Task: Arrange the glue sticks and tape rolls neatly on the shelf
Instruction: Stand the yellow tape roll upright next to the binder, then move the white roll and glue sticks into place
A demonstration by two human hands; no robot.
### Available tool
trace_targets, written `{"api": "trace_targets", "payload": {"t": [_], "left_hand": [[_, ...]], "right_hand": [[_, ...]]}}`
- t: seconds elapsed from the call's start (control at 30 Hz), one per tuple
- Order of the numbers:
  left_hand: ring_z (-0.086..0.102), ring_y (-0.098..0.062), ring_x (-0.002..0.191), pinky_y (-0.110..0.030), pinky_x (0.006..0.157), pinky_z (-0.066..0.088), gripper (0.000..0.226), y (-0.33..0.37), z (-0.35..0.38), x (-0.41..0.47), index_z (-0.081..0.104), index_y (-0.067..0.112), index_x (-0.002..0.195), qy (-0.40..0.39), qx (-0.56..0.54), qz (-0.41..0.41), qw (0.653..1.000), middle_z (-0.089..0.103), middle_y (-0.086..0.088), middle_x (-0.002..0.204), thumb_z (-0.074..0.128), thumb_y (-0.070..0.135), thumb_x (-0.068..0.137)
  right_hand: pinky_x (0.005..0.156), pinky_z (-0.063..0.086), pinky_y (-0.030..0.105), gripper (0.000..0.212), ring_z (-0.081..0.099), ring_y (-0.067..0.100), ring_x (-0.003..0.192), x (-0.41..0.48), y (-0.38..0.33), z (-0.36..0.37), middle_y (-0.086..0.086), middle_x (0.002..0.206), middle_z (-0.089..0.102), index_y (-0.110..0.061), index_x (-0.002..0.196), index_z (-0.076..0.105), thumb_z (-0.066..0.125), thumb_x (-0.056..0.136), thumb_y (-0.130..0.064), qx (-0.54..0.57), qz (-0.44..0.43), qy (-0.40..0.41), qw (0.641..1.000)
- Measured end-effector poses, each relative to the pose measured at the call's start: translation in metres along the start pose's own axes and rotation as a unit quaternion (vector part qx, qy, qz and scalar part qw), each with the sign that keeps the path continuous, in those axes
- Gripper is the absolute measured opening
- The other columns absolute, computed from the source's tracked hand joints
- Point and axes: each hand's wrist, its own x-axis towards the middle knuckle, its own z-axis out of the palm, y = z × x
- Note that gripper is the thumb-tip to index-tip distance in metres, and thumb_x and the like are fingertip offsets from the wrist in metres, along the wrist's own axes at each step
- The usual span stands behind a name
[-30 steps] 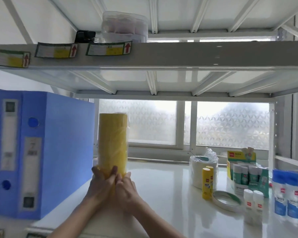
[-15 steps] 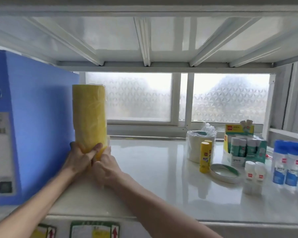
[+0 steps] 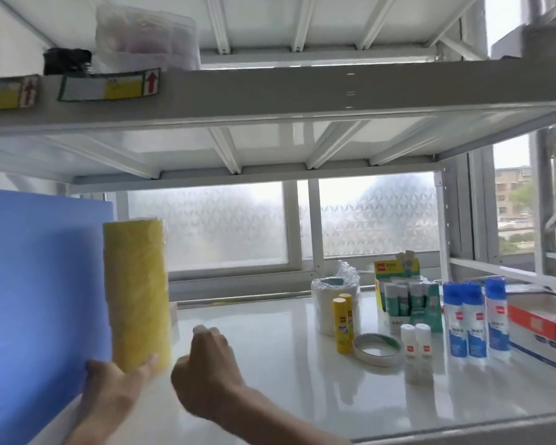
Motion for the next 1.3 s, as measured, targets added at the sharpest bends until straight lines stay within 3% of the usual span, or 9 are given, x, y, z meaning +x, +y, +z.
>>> {"api": "trace_targets", "payload": {"t": [0.07,0.1,0.13,0.17,0.3,0.4,0.6,0.87,1.3], "left_hand": [[0.048,-0.041,0.128,-0.048,0.11,0.034,0.106,0.017,-0.001,-0.045,0.028,0.002,0.141,0.025,-0.058,0.05,0.997,0.044,-0.023,0.145,0.074,0.044,0.055],[0.05,-0.038,0.128,-0.046,0.109,0.034,0.095,0.026,0.0,-0.061,0.031,0.005,0.142,0.02,-0.092,0.088,0.992,0.045,-0.02,0.146,0.076,0.035,0.064],[0.052,-0.035,0.127,-0.042,0.107,0.036,0.08,0.036,0.006,-0.074,0.037,0.007,0.14,-0.003,-0.11,0.129,0.986,0.049,-0.015,0.144,0.077,0.025,0.074],[0.055,-0.031,0.124,-0.038,0.103,0.038,0.065,0.049,0.013,-0.083,0.044,0.008,0.137,-0.039,-0.107,0.156,0.981,0.055,-0.01,0.138,0.074,0.016,0.08],[0.06,-0.018,0.083,-0.038,0.087,0.048,0.01,0.109,0.067,-0.087,0.064,0.028,0.083,-0.261,-0.09,0.19,0.942,0.063,0.009,0.081,0.068,0.032,0.076],[0.039,-0.015,0.053,-0.033,0.065,0.036,0.028,0.149,0.134,-0.071,0.064,0.02,0.048,-0.339,-0.109,0.151,0.922,0.043,0.011,0.042,0.066,0.033,0.073],[0.055,-0.017,0.069,-0.024,0.051,0.039,0.053,0.182,0.229,-0.075,0.07,0.001,0.103,-0.345,-0.052,0.14,0.927,0.066,-0.011,0.091,0.067,0.05,0.082],[0.054,-0.036,0.122,-0.036,0.096,0.045,0.043,0.17,0.215,-0.075,0.054,0.0,0.132,-0.221,-0.034,0.187,0.956,0.058,-0.021,0.134,0.05,0.028,0.099],[0.059,-0.034,0.114,-0.033,0.088,0.045,0.027,0.123,0.103,-0.03,0.069,0.009,0.111,-0.073,0.037,0.165,0.983,0.066,-0.016,0.123,0.047,0.014,0.096]], "right_hand": [[0.073,0.051,0.038,0.021,0.054,0.035,0.076,-0.016,-0.017,-0.056,0.025,0.088,0.062,-0.006,0.075,0.062,0.041,0.074,-0.01,0.016,-0.026,0.017,0.999],[0.057,0.047,0.038,0.017,0.042,0.03,0.059,-0.013,-0.019,-0.084,0.024,0.068,0.034,-0.006,0.056,0.05,0.041,0.07,-0.008,-0.002,-0.044,0.047,0.998],[0.048,0.039,0.037,0.02,0.034,0.025,0.053,-0.002,-0.017,-0.109,-0.007,0.062,0.033,-0.007,0.048,0.038,0.042,0.068,-0.006,-0.02,-0.044,0.082,0.995],[0.047,0.032,0.036,0.024,0.033,0.023,0.052,0.015,-0.008,-0.128,0.014,0.053,0.029,-0.008,0.046,0.033,0.042,0.069,-0.005,-0.04,-0.029,0.116,0.992],[0.065,0.036,0.03,0.008,0.053,0.032,0.08,0.073,0.041,-0.203,0.022,0.091,0.059,-0.005,0.075,0.047,0.042,0.079,-0.009,-0.195,0.07,0.134,0.969],[0.072,0.039,0.03,0.025,0.049,0.03,0.086,0.093,0.074,-0.221,0.02,0.116,0.053,0.0,0.107,0.05,0.042,0.09,-0.015,-0.279,0.17,0.029,0.945],[0.052,0.055,0.031,0.032,0.066,0.033,0.068,0.108,0.106,-0.199,0.028,0.12,0.055,0.004,0.119,0.049,0.042,0.093,-0.012,-0.306,0.258,-0.062,0.914],[0.089,0.056,0.042,0.027,0.067,0.044,0.098,0.126,0.101,-0.172,0.028,0.115,0.055,0.009,0.116,0.052,0.054,0.09,-0.001,-0.191,0.256,-0.108,0.942],[0.055,0.053,0.03,0.014,0.073,0.04,0.079,0.124,0.022,-0.076,0.018,0.088,0.056,-0.001,0.095,0.051,0.046,0.088,-0.011,-0.108,0.133,-0.12,0.978]]}}
